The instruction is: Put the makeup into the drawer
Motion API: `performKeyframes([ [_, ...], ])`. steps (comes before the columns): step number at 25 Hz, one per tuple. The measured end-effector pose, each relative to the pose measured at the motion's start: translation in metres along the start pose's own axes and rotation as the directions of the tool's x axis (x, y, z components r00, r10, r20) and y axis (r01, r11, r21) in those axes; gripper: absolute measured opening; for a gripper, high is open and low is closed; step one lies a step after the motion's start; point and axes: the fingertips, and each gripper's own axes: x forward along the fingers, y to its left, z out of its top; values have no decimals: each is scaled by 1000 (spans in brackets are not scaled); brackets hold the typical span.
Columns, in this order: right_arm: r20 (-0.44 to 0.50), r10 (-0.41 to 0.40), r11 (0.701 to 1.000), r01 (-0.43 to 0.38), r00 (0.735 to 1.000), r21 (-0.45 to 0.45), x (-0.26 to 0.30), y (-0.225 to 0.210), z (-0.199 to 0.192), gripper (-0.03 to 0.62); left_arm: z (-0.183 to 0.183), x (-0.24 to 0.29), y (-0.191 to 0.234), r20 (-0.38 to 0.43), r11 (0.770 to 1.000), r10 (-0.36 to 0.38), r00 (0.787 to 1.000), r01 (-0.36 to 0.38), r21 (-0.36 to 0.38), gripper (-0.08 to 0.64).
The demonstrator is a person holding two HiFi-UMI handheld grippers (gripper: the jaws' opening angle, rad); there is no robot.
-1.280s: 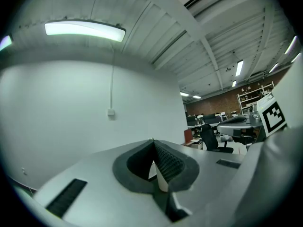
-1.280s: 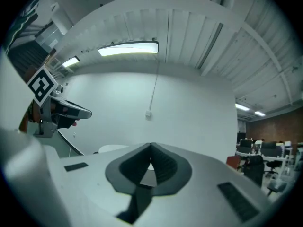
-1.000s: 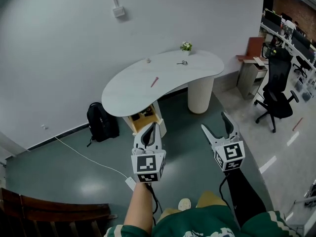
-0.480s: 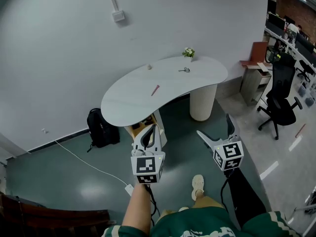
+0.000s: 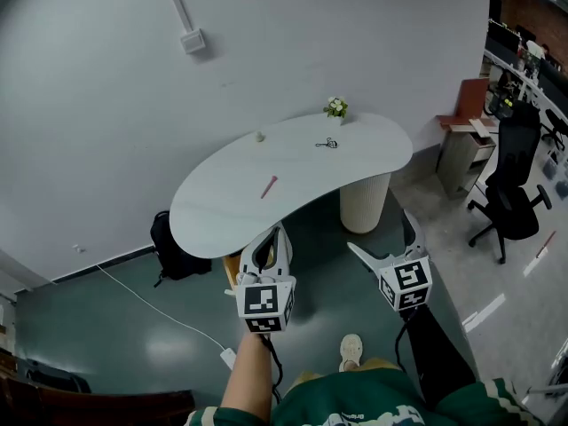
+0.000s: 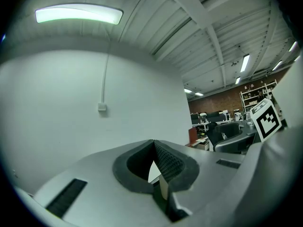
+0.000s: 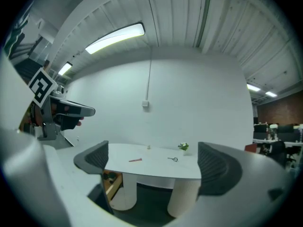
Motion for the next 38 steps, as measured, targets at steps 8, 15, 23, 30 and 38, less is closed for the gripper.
performKeyframes([
  [8, 15, 85, 996, -85, 996, -9, 68, -47, -1, 597, 4, 88, -1, 11, 999, 33, 999, -33, 0, 0],
  [15, 28, 119, 993, -119, 993, 6, 107, -73, 0, 597, 5, 141, 1, 11, 1000, 17, 1000, -17, 4, 0],
  [23, 27, 122, 992, -123, 992, 31, 188, -109, -9, 597, -5, 235, 31, 16, 1000, -6, 1000, 6, 14, 0],
  [30, -11, 145, 989, -145, 989, 17, 284, -134, -5, 597, -3, 339, 73, 21, 998, -44, 999, 43, 38, 0],
  [38, -70, 175, 985, -175, 982, 6, 371, -147, -13, 597, -10, 422, 115, 27, 997, -70, 997, 70, 20, 0],
])
